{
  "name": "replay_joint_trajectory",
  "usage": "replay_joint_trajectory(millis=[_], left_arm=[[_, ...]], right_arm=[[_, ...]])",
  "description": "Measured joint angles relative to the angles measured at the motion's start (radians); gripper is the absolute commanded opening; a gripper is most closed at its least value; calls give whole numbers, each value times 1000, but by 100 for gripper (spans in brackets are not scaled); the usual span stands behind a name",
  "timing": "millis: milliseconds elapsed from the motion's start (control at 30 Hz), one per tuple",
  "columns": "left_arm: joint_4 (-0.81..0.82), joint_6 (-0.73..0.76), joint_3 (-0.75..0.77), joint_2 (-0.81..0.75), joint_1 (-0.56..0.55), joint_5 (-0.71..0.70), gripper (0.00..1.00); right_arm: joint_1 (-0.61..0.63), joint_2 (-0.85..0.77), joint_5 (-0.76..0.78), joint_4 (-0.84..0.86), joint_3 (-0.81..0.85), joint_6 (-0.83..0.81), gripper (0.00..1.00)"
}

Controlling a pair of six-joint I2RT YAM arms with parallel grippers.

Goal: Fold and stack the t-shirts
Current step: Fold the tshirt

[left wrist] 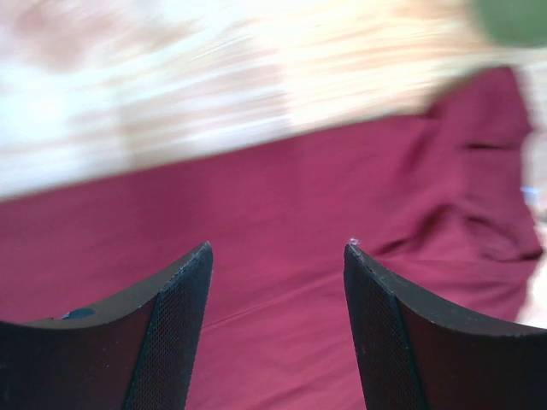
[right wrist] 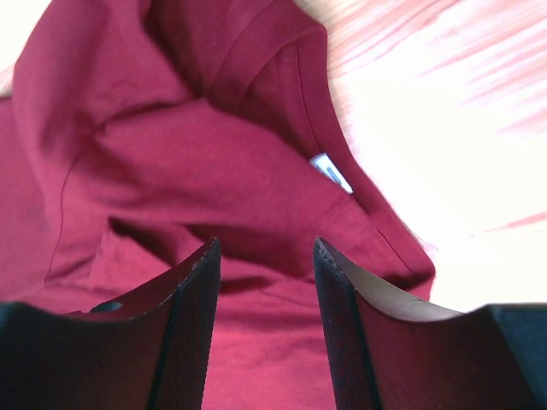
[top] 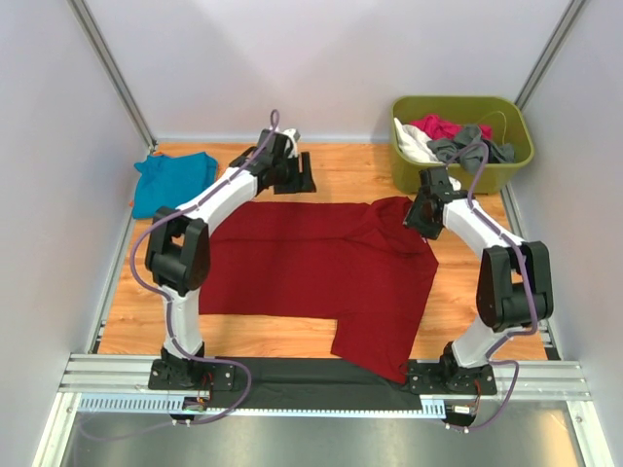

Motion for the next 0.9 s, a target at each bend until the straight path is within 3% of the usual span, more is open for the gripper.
replay_joint_trajectory(millis=[200, 533, 700, 900], left_arm=[[-55, -26, 180, 66, -153, -67, 71], [-145, -142, 266, 140, -430, -327, 74], [-143, -117, 388, 293, -477, -388, 68], [-93, -15, 390, 382, -483, -389, 61]], right_arm=[[-15, 60, -40, -14, 6, 54, 49], [-127, -89, -101, -2, -98, 82, 50], [-204, -139, -175, 66, -154, 81, 48], [-251, -205, -217, 84, -219, 61, 48]])
